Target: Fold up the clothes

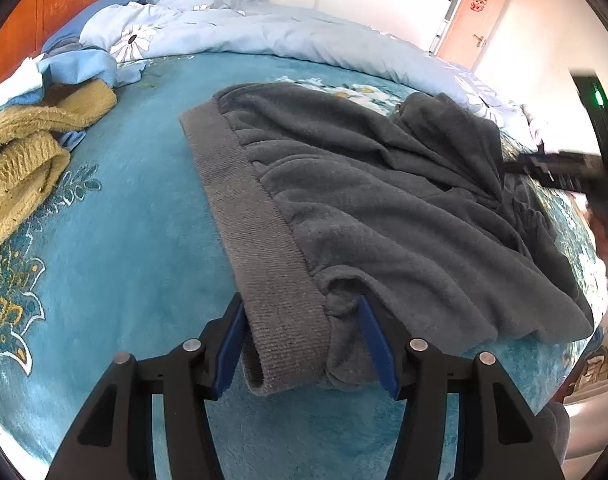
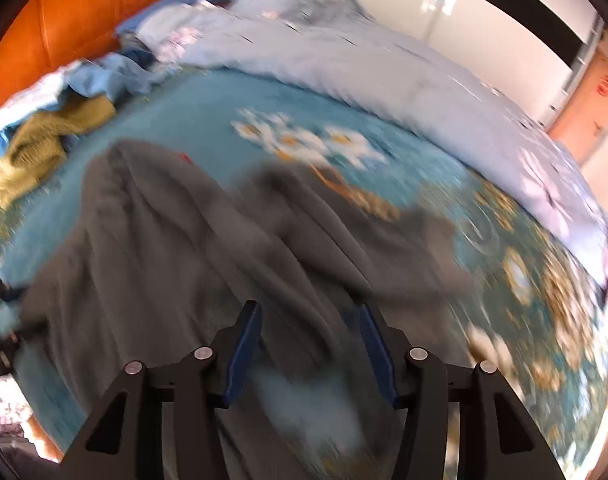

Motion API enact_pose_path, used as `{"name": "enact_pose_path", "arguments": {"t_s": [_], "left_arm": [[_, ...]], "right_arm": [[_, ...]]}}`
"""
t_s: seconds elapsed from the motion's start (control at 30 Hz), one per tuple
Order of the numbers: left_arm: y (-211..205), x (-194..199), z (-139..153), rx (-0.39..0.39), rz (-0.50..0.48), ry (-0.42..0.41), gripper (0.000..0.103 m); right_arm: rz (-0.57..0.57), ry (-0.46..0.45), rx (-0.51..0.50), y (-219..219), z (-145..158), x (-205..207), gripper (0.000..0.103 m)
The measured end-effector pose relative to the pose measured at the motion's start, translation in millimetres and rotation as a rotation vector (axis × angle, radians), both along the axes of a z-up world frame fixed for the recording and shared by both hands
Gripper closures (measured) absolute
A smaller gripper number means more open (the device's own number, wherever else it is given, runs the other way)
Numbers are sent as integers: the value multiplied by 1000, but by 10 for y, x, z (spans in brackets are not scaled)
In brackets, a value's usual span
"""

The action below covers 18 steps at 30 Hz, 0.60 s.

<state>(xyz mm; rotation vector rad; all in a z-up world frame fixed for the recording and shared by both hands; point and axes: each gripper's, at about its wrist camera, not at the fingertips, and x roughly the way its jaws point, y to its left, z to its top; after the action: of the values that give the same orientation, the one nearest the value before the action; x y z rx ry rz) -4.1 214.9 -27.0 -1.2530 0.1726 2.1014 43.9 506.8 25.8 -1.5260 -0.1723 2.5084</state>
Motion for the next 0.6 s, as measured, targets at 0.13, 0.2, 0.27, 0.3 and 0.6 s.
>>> {"name": "enact_pose_path", "arguments": {"t_s": [0.13,0.2,0.27,0.3,0.6], "left_arm": [[-30,24,28,27,9,-7,45],[-41,32,42,44,19,-16,45],[-57,43,58,67,27,-26,45],[-58,46,59,74,26,-37,45],[40,93,8,79,12,-77,42]], "right_arm": [[-106,-22,27,285,-62,548,49],[-168,-29,22,445,-97,790,49],[-218,-39,13,591,-145,983,48],[-241,-45,7,663,-176,1072,48],[-381,16,-214,1033,-403,1244,48]]}}
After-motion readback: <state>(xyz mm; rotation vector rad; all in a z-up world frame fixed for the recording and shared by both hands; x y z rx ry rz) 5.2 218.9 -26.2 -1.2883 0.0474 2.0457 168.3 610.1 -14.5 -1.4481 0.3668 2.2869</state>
